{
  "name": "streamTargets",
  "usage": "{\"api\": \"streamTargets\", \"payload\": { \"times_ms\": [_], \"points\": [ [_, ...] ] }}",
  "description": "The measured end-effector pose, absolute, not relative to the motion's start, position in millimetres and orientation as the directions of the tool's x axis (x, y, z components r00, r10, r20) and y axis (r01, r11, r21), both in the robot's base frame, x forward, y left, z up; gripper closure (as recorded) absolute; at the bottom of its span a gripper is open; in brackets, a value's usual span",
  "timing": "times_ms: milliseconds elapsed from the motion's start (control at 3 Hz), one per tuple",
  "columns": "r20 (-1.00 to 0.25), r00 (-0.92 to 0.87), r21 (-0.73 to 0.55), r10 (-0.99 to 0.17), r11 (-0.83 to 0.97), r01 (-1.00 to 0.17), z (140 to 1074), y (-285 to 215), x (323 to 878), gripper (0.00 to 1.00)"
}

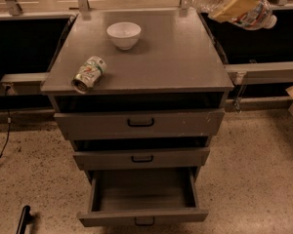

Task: Place water bottle into bottom drawer

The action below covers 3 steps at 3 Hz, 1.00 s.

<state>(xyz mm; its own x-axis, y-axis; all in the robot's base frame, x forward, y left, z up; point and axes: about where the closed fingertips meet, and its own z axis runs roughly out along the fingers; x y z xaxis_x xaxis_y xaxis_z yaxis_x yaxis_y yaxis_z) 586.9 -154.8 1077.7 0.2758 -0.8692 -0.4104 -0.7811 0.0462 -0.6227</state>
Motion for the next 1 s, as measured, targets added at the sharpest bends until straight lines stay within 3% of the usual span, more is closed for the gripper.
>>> {"api": "streamTargets", "payload": {
  "times_ms": [667,1000],
  "points": [
    [-0.483,0.264,-0.502,-0.835,0.017,-0.864,999,-122,561,1.00],
    [-0.446,0.304,-0.496,-0.842,-0.050,-0.867,962,-106,552,1.00]
  ]
}}
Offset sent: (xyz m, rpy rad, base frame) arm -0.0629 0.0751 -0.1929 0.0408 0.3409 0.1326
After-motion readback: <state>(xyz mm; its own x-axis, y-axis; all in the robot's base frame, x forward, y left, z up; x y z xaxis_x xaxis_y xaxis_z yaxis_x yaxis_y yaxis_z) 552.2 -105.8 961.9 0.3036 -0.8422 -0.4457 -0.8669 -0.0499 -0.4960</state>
